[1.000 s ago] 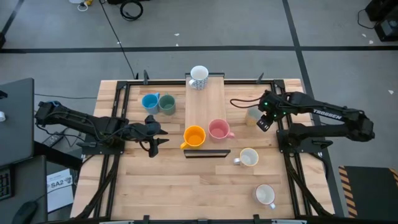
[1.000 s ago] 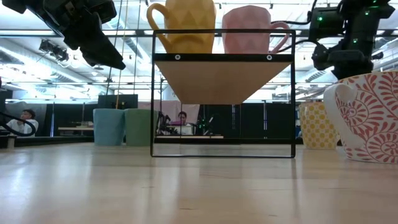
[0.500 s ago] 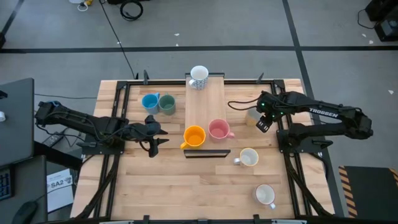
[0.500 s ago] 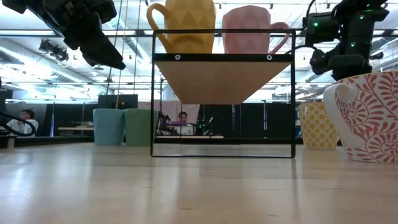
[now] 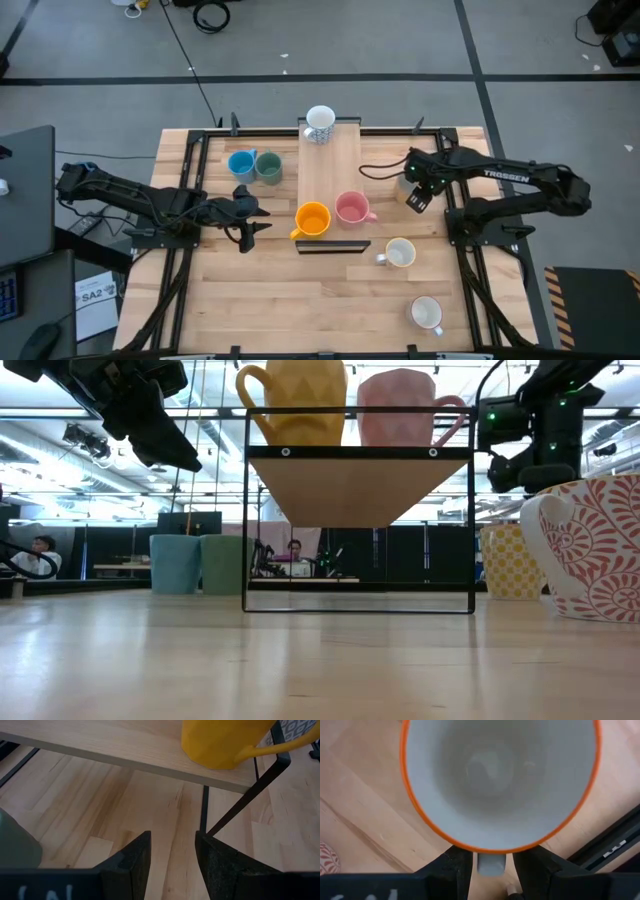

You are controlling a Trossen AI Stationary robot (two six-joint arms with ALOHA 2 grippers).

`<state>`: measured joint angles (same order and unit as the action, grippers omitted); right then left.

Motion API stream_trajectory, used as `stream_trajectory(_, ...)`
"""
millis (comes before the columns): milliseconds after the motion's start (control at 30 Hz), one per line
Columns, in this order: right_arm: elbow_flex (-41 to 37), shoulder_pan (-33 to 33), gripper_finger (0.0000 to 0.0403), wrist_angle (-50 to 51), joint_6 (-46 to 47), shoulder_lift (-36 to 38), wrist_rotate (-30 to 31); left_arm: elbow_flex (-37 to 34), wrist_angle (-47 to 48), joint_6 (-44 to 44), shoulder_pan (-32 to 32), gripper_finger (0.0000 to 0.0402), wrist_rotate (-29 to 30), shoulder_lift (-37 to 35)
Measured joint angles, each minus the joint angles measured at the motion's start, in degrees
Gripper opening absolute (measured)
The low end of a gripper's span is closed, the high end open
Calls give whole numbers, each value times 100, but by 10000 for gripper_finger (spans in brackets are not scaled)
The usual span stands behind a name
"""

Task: Place coffee mugs
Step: Put the orange patterned mug on the shelf

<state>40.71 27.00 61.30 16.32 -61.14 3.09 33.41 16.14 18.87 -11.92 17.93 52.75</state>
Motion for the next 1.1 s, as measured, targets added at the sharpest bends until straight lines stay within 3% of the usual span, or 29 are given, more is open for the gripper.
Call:
stream_trajectory(200, 0, 0, 132, -9, 0, -193, -4, -2, 2, -2, 2, 160, 0, 0)
stream_trajectory(500, 0, 0, 73, -88, 0, -197, 13, -2, 2, -6, 1, 160, -1, 0)
stream_trajectory(800, 94, 0, 73, -254, 44, -202, 26, -2, 1, -10, 1, 160, 0, 0)
stream_trajectory(1100, 890, 19, 73, -242, 9, -202, 28, -2, 0, -13, 2, 160, 0, 0)
